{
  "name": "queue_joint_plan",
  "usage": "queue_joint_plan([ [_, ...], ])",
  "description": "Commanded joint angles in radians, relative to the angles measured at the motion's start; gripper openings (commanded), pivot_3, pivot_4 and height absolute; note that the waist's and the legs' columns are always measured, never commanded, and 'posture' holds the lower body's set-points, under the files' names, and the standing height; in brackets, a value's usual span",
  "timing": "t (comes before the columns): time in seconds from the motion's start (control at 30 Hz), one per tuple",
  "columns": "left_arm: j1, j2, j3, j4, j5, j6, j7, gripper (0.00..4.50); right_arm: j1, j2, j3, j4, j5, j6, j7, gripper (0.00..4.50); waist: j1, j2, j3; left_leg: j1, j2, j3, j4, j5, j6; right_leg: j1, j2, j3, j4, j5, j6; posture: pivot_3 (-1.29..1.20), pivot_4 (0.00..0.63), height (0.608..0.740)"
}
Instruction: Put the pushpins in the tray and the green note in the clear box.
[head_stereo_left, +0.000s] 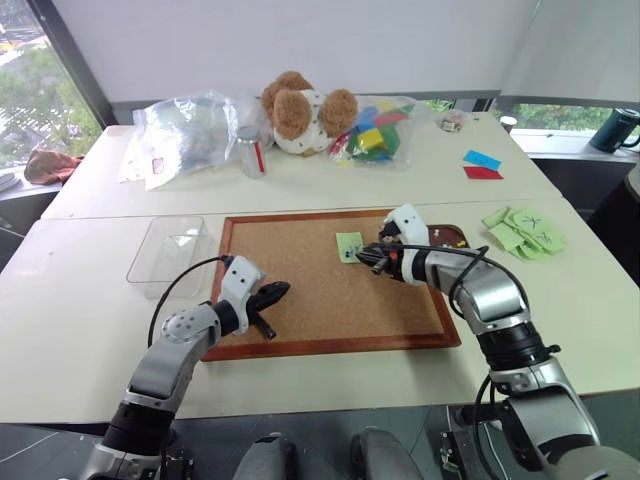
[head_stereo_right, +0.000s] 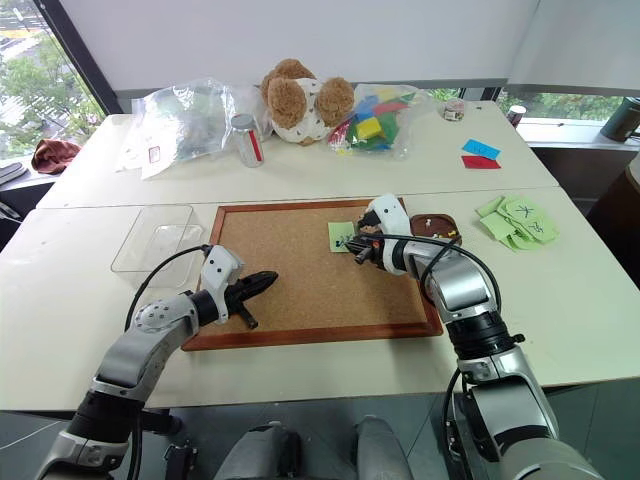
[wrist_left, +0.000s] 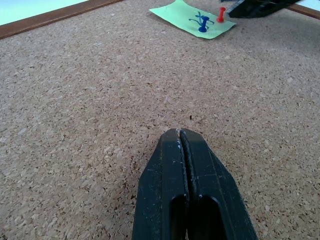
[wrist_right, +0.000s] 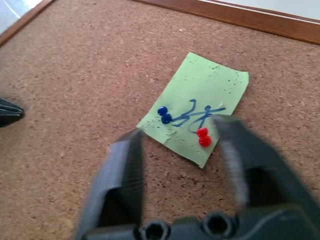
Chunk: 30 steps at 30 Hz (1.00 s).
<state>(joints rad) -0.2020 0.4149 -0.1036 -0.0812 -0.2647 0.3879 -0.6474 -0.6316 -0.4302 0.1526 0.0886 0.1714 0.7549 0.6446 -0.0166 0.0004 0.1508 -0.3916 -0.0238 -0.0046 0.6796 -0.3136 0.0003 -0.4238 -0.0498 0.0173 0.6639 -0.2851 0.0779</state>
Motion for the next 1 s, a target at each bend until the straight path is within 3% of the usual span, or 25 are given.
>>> queue_joint_plan([
  [0.03, 0.044, 0.015, -0.016, 0.036, 0.025, 0.044, 0.003, 0.0, -0.031, 0.013, -0.001, 0.022, -0.007, -0.04, 0.001, 1.34, -0.001, 0.0, 0.0, 0.0, 0.0, 0.0, 0.0, 0.0, 0.0, 0.0, 0.0, 0.0, 0.0, 0.0, 0.0, 0.0, 0.15, 0.74],
  [0.23, 0.054, 0.015, -0.015, 0.027, 0.025, 0.043, 0.006, 0.0, -0.039, 0.025, -0.002, 0.063, -0.015, -0.061, 0.002, 1.34, -0.001, 0.0, 0.0, 0.0, 0.0, 0.0, 0.0, 0.0, 0.0, 0.0, 0.0, 0.0, 0.0, 0.0, 0.0, 0.0, 0.15, 0.74],
  [0.37, 0.058, 0.016, -0.015, 0.028, 0.027, 0.041, 0.006, 0.0, -0.042, 0.025, -0.004, 0.065, -0.013, -0.061, 0.005, 0.03, -0.002, 0.0, 0.0, 0.0, 0.0, 0.0, 0.0, 0.0, 0.0, 0.0, 0.0, 0.0, 0.0, 0.0, 0.0, 0.0, 0.15, 0.74],
  [0.77, 0.06, 0.022, -0.033, 0.037, 0.029, 0.046, -0.011, 0.0, -0.117, -0.062, -0.138, -0.076, 0.043, 0.048, -0.019, 0.03, 0.001, 0.0, 0.0, 0.0, 0.0, 0.0, -0.001, 0.0, 0.0, -0.001, 0.0, 0.0, 0.0, 0.0, 0.0, 0.0, 0.15, 0.74],
  [1.0, 0.054, 0.022, -0.034, 0.05, 0.028, 0.045, -0.019, 0.0, -0.184, -0.133, -0.215, -0.003, 0.019, 0.043, -0.075, 0.03, 0.001, 0.0, 0.0, 0.0, 0.0, 0.0, -0.001, 0.0, 0.0, 0.0, 0.0, 0.0, -0.001, 0.0, 0.0, 0.0, 0.15, 0.74],
])
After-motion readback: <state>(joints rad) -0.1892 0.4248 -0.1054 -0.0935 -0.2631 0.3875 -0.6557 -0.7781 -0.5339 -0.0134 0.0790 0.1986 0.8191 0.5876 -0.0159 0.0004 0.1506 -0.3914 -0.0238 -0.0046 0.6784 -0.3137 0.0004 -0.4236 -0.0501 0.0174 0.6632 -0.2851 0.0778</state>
